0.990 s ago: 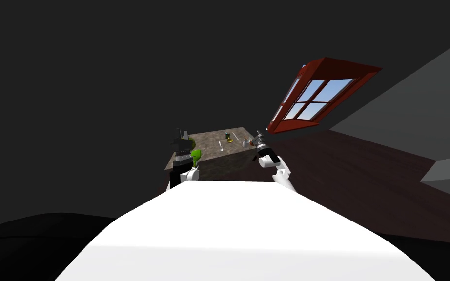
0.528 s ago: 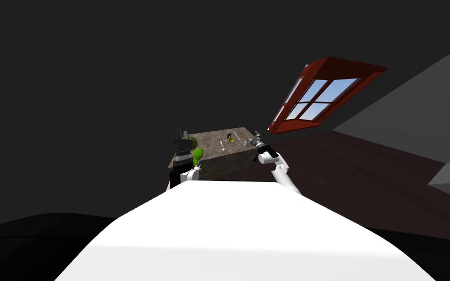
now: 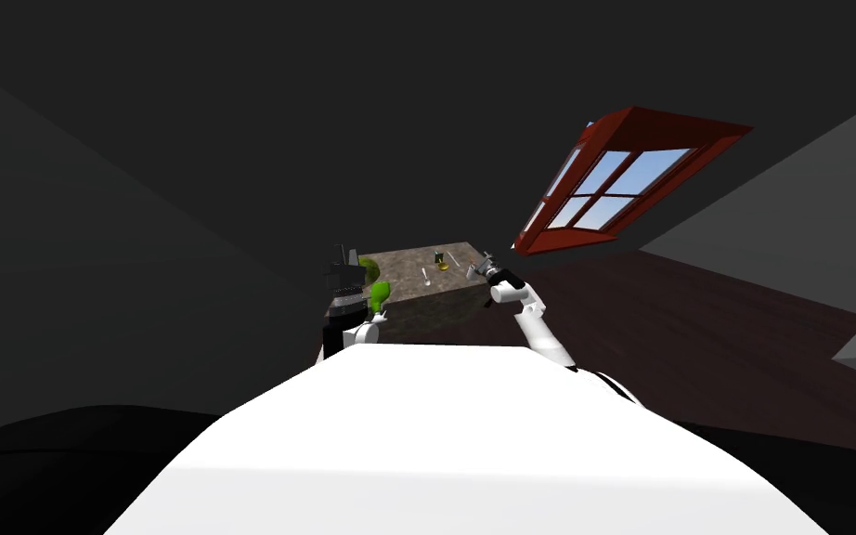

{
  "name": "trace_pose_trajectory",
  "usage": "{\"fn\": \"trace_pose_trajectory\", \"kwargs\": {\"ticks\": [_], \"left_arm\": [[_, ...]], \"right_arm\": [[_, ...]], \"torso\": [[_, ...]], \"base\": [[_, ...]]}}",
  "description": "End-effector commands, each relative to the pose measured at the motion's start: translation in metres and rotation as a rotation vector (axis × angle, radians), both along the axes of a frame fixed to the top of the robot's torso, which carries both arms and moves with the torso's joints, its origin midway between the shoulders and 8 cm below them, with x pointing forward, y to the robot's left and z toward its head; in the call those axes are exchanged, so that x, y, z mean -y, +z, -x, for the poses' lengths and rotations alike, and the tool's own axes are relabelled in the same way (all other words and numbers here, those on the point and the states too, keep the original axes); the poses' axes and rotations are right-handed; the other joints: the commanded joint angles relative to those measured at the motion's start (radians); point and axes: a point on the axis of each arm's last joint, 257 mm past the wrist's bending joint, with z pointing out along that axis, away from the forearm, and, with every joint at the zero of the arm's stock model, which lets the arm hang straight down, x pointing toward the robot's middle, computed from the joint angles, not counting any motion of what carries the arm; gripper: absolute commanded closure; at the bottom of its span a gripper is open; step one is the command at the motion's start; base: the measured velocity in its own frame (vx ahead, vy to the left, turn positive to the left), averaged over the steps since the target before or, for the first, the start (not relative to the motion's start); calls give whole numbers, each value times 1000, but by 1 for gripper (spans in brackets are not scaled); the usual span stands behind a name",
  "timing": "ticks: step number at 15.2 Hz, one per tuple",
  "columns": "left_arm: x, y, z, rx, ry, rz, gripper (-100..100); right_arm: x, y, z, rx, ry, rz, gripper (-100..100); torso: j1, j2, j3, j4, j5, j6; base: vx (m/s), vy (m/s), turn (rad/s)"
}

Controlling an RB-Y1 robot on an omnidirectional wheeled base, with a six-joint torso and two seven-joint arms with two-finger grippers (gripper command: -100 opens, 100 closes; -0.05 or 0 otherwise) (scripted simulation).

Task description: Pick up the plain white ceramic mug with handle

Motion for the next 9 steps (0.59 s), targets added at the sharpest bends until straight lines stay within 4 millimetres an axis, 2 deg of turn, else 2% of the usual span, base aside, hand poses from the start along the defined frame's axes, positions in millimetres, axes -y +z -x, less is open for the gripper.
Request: {"fn": "trace_pose_trajectory", "kwargs": {"ticks": [1,2,3,6,7,9], "left_arm": [[0,0,0,0,0,0,0],[0,0,0,0,0,0,0],[0,0,0,0,0,0,0],[0,0,0,0,0,0,0],[0,0,0,0,0,0,0],[0,0,0,0,0,0,0]], "right_arm": [[5,-12,-6,-58,-16,-32,-100],[6,-15,-6,-69,-18,-31,-100],[9,-16,-14,-99,-29,-71,-100],[12,-28,-14,-141,-42,-73,-100],[17,-30,-23,-178,-62,-117,-100],[19,-39,-20,-213,-70,-116,-100]], "torso": [[0,0,0,0,0,0],[0,0,0,0,0,0],[0,0,0,0,0,0],[1,0,0,0,0,0],[0,0,0,0,0,0],[0,0,0,0,0,0]], "base": [[-18,23,60],[-15,20,20],[-21,30,45],[-15,25,18],[-9,23,31],[-12,24,38]]}}
